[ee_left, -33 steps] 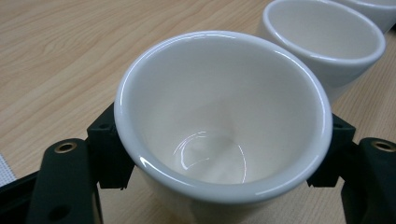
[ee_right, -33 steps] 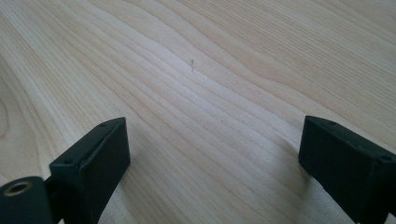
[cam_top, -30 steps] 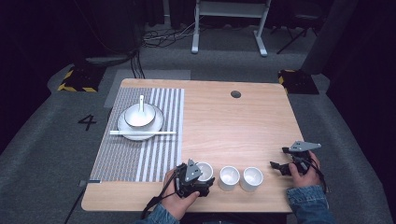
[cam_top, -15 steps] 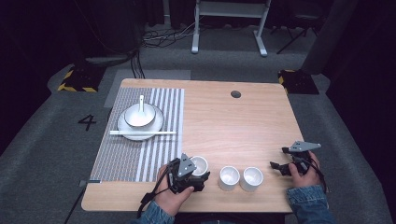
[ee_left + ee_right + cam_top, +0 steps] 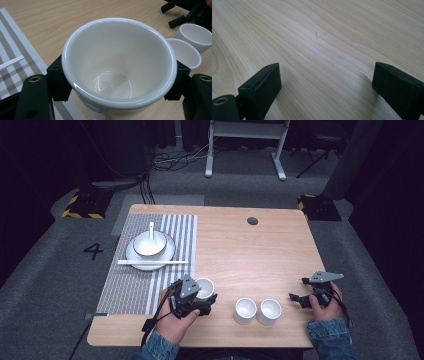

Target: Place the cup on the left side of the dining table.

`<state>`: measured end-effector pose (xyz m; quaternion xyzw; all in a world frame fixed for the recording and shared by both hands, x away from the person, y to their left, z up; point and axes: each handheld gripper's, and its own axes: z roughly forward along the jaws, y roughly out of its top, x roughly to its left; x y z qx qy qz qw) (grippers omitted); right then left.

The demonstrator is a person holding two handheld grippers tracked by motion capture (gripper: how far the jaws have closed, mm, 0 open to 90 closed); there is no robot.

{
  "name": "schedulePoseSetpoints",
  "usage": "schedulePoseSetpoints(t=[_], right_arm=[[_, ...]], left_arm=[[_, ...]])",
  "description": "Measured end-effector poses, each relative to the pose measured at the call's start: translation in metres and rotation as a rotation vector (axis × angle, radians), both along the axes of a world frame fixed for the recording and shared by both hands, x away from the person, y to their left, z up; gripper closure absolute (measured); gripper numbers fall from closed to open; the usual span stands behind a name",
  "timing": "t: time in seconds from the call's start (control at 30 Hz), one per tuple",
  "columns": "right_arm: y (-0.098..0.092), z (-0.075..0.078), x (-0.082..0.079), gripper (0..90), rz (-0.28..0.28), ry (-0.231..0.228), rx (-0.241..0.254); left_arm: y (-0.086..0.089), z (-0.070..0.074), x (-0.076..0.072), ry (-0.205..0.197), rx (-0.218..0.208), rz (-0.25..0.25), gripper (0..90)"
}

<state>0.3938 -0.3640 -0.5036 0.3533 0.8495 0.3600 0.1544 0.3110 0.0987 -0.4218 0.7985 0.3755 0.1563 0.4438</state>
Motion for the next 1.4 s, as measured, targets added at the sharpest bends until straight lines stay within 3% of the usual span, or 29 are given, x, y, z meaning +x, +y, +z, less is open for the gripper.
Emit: schedulePoseSetpoints(t=[0.37, 0.47, 0.6, 1.03, 1.4], right_arm=[[0.0, 0.0, 0.0, 8.5, 0.0, 0.0, 0.0], [0.0, 0.0, 0.0, 8.5, 0.0, 0.0, 0.0], [0.0, 0.0, 0.0, 8.4, 0.001, 0.001, 0.0], [0.0, 0.0, 0.0, 8.4, 0.001, 0.001, 0.0], [0.0, 0.0, 0.0, 8.4, 0.001, 0.001, 0.0]], left_arm=[[0.016, 0.009, 0.026, 0.009, 0.002, 0.083, 26.6], [0.02, 0.007, 0.034, -0.014, 0.023, 0.113, 26.6], [0.027, 0.004, 0.044, -0.014, 0.0, 0.14, 26.6], [0.057, 0.0, 0.061, -0.05, 0.008, 0.241, 26.6], [0.073, -0.009, 0.07, -0.043, 0.039, 0.293, 26.6]])
